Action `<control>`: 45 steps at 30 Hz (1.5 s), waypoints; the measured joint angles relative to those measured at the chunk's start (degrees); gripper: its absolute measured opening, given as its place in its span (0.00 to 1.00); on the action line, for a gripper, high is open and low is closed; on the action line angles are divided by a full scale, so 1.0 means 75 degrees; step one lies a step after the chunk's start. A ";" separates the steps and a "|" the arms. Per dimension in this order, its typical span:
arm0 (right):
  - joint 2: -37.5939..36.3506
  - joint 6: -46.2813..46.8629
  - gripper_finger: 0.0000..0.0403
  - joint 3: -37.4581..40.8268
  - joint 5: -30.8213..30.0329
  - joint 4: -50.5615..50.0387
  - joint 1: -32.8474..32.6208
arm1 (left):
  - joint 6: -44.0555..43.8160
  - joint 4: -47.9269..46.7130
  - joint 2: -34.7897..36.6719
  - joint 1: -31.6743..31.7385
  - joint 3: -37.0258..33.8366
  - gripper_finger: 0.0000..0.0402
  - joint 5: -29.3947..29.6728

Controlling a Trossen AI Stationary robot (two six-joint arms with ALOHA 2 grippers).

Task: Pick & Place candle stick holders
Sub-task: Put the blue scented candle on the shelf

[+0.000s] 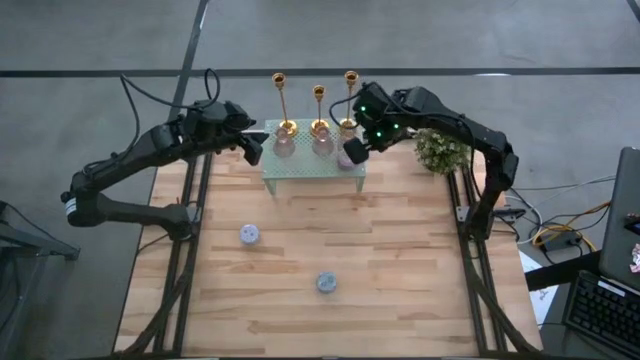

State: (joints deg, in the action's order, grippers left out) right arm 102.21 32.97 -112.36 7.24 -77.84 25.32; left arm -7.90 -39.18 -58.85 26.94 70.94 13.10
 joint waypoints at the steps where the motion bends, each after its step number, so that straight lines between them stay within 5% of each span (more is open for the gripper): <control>1: -0.0035 -0.0003 0.89 0.0000 -0.0060 -0.0050 -0.0096 | 0.0000 -0.0038 0.0009 0.0000 0.0000 0.68 0.0005; 16: -0.0918 0.0259 0.89 0.0908 -0.1187 -0.0109 -0.1883 | -0.0030 -0.0255 0.0012 0.0006 0.0000 0.68 0.0023; 29: -0.1565 0.1885 0.89 0.1833 -0.2592 -0.0167 -0.3164 | -0.0345 -0.1125 0.0012 0.0006 -0.0007 0.68 -0.0012; 45: -0.1615 0.1943 0.89 0.2799 -0.2713 0.0743 -0.4740 | -0.0871 -0.1184 0.0392 -0.0020 -0.1013 0.68 -0.0237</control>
State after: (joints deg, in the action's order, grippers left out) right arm 90.11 47.54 -91.37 -13.11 -72.27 -10.23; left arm -14.43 -48.06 -55.91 26.79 63.34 11.32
